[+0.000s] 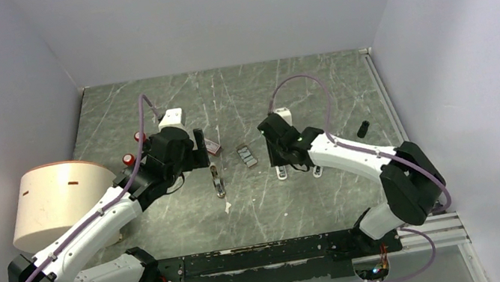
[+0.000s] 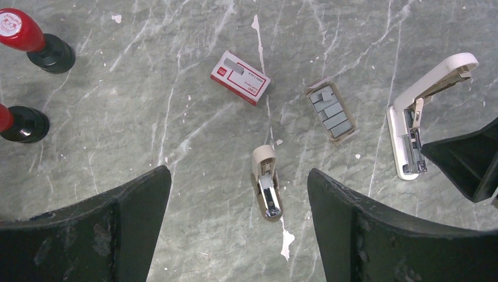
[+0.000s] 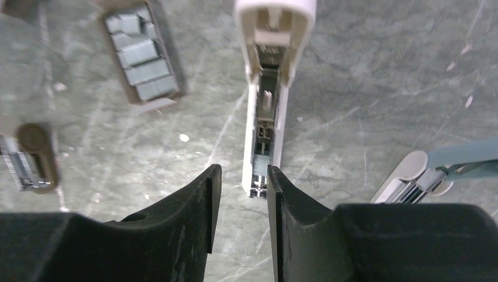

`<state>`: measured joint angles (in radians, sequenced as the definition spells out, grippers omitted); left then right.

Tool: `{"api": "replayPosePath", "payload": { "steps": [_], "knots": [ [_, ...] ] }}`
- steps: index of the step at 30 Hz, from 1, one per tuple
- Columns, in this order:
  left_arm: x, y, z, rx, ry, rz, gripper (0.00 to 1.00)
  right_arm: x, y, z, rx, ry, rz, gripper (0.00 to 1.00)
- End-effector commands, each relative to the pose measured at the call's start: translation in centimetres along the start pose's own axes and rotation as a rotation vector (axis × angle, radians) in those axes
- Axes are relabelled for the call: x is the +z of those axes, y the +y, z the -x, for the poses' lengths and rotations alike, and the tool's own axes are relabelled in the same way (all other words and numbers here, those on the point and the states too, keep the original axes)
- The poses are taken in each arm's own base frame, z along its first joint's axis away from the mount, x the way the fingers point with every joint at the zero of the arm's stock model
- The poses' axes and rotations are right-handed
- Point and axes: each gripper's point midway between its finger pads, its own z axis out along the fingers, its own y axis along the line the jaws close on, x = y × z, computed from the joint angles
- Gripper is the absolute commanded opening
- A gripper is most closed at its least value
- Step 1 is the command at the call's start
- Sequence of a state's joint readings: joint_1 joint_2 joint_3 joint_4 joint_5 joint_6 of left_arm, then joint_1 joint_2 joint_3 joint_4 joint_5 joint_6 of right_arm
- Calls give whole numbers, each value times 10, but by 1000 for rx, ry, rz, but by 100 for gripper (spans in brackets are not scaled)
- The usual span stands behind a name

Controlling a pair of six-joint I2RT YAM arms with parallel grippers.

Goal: Load the staples into the stapler

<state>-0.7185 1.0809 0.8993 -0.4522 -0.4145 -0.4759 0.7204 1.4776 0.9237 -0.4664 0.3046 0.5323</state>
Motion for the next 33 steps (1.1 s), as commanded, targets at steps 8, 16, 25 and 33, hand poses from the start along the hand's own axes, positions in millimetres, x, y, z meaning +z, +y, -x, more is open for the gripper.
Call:
{"api": "replayPosePath", "payload": {
  "steps": [8, 16, 25, 33],
  "knots": [
    [-21, 2, 37, -61, -145, -24, 90, -14, 52, 60, -97, -121, 159, 57],
    [-36, 8, 45, -91, -227, -52, 91, 35, 80, 55, -236, -18, 131, 49],
    [-33, 10, 44, -90, -226, -32, 91, 68, 89, 41, -250, 55, 101, 49],
    [-29, 9, 41, -87, -212, -31, 91, 78, 88, 35, -257, 66, 92, 49]
  ]
}}
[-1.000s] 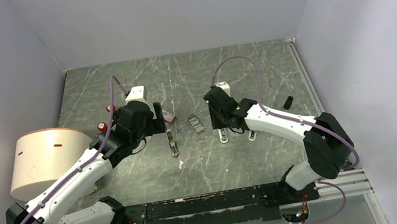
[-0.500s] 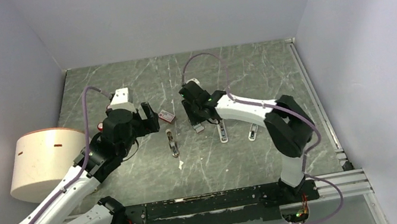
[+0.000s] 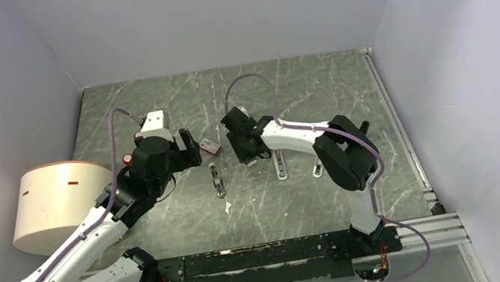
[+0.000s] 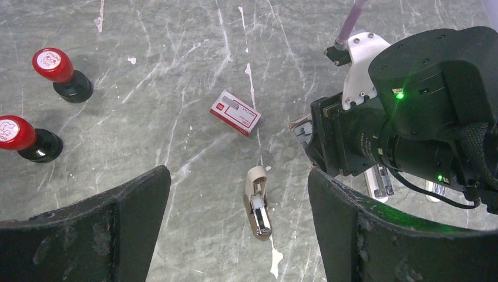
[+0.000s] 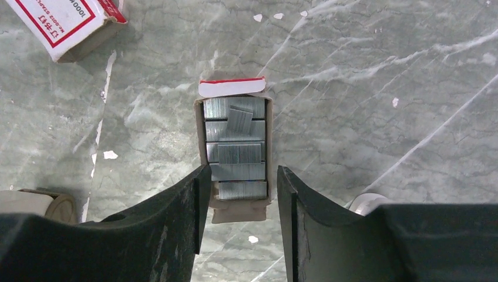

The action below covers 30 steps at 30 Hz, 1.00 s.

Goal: Load the staples into the stapler

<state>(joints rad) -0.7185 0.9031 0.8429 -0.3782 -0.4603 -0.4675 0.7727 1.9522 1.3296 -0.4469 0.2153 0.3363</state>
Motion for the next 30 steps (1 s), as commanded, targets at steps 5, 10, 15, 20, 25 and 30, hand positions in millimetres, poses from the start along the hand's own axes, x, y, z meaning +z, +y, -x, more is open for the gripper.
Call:
{"api": "replayPosePath", "payload": {
  "steps": [5, 10, 15, 20, 25, 30],
  "knots": [
    [3, 1, 8, -12, -35, 12, 91, 5, 2, 10, -6, -21, -12, 38],
    [3, 1, 7, -10, -34, 14, 91, 1, 3, 15, -5, -41, -13, 41],
    [4, 1, 7, -7, -31, 14, 91, -5, 3, 22, -1, -64, -11, 44],
    [5, 0, 6, -7, -28, 14, 91, -7, 6, 24, -5, -73, 11, 34],
    [6, -1, 5, 0, -21, 6, 91, -4, 6, 21, -6, -62, 6, 33],
    [6, -1, 4, 2, -19, 8, 91, -3, 6, 21, -6, -63, 6, 33]
  ]
}}
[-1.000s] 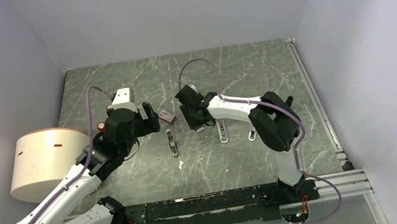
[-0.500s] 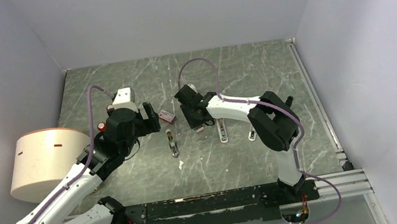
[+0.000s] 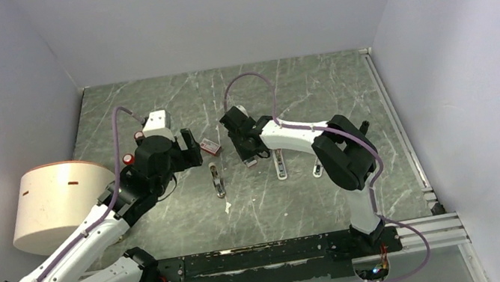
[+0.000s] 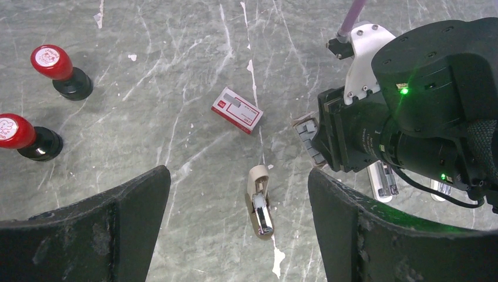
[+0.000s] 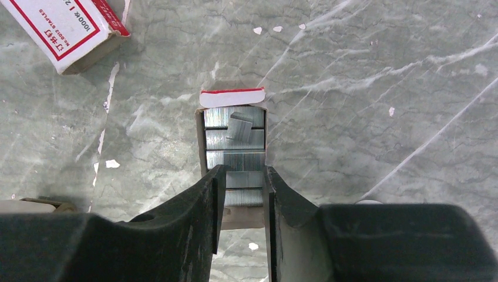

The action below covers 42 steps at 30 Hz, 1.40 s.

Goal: Load the staples into the stapler

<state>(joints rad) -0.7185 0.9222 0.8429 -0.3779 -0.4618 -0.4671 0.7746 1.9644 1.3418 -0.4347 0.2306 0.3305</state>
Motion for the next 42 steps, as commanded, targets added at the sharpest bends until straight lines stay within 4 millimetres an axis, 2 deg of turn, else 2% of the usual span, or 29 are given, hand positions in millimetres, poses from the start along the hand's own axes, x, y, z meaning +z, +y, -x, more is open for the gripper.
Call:
{"api": "replayPosePath", "payload": {
  "steps": [1, 8, 10, 13, 17, 29, 42],
  "knots": [
    [3, -1, 8, -6, -32, 1, 91, -6, 6, 16, 0, -49, 14, 33],
    [3, -1, 7, -7, -30, 1, 91, -12, 4, 23, 0, -73, 8, 42],
    [3, -1, 7, -7, -29, 2, 91, -15, 6, 25, -1, -81, 16, 41],
    [3, -1, 7, -6, -29, 1, 92, -17, 11, 25, 0, -84, 45, 35],
    [3, -1, 7, -6, -28, 3, 91, -14, 13, 21, 7, -72, 53, 34],
    [3, 0, 6, -5, -26, 6, 92, -8, 5, 11, 11, -32, 1, 38],
    [4, 1, 5, -4, -25, 11, 92, -3, 9, 4, 15, -9, 23, 40]
  ]
}}
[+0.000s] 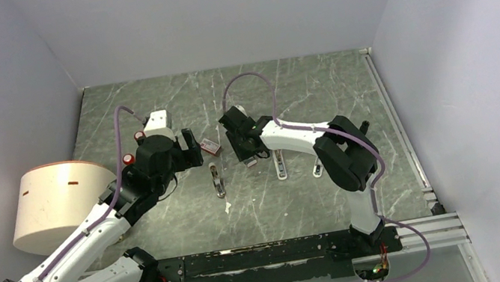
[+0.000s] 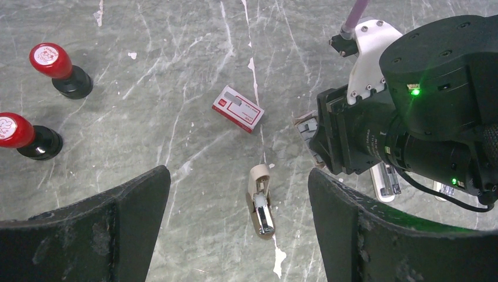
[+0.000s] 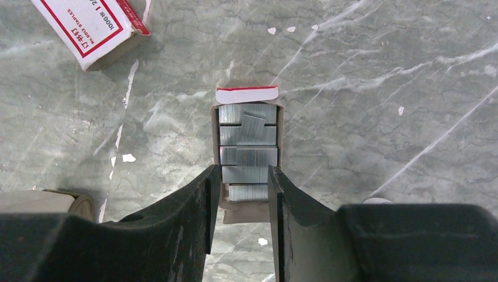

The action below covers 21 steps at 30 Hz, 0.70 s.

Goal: Load the staples into the stapler

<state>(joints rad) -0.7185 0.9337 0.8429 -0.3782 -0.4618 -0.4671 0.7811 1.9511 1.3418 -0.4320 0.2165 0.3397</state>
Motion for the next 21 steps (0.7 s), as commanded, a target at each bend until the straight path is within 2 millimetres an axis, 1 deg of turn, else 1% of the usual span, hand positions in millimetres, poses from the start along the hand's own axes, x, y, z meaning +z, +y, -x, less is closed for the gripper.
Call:
{"api": "replayPosePath", "payload": {
  "steps": [1, 10, 21],
  "knots": [
    [1, 1, 8, -10, -35, 7, 92, 3, 3, 1, 8, 3, 1, 40],
    [1, 1, 9, -10, -36, 5, 92, 4, 1, -1, 12, 10, -13, 40],
    [1, 1, 9, -10, -36, 6, 92, 3, -3, 1, 22, 2, -38, 43]
  ]
}}
